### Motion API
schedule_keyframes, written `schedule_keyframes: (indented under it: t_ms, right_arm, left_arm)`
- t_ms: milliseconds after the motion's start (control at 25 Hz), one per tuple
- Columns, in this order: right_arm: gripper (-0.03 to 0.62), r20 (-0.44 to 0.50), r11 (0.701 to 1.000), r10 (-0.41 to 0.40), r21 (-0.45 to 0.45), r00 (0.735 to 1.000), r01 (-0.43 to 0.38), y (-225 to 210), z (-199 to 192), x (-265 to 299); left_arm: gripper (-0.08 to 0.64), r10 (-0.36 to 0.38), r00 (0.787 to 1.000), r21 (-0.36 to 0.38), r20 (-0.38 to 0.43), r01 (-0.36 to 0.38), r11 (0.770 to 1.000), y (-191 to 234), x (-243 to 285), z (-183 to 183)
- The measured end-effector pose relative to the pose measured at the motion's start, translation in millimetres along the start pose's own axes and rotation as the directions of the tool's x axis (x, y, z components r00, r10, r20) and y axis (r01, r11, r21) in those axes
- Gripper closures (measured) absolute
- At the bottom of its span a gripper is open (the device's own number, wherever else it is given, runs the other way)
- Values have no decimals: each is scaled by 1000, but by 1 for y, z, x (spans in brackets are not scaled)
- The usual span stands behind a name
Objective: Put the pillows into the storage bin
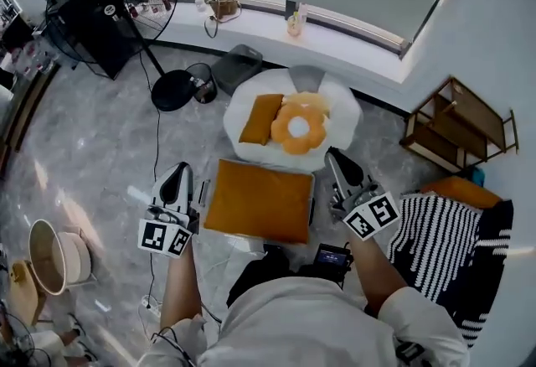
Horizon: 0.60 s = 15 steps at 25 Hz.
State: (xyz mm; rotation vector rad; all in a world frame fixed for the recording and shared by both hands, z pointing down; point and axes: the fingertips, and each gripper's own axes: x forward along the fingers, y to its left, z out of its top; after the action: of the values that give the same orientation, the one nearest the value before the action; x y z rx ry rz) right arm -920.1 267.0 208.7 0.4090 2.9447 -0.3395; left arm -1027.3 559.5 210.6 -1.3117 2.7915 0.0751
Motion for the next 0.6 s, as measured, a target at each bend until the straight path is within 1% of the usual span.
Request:
schedule_keyframes:
  t_ms: [80, 160, 280, 360, 480, 600]
  right_arm:
    - [552, 28, 1000, -18, -23, 999, 19, 6, 23, -24]
    - [552, 43, 998, -34, -59, 999, 36, 14, 40, -54]
    - [552, 46, 989, -49, -136, 998, 55, 27, 60, -96]
    - [552, 41, 980, -60, -189, 997, 67, 38, 70, -124]
    - [552, 38, 962, -76, -260, 996, 83, 54, 82, -172]
    - [552, 19, 957, -100, -271, 995, 102, 63, 83, -220]
  left_arm:
    - [546, 14, 1000, 41, 13, -15, 999, -17, -20, 23]
    - [546, 34, 999, 72, 23, -35, 997, -40, -45, 39]
    - [546, 72, 996, 96, 54, -76, 992, -73, -82, 60]
    - [545, 84, 994, 104, 72, -92, 990, -96, -103, 72]
    - [546, 87, 993, 107, 84, -95, 990, -136, -132, 77]
    - [546, 89, 994, 97, 61, -94, 991, -175, -158, 70]
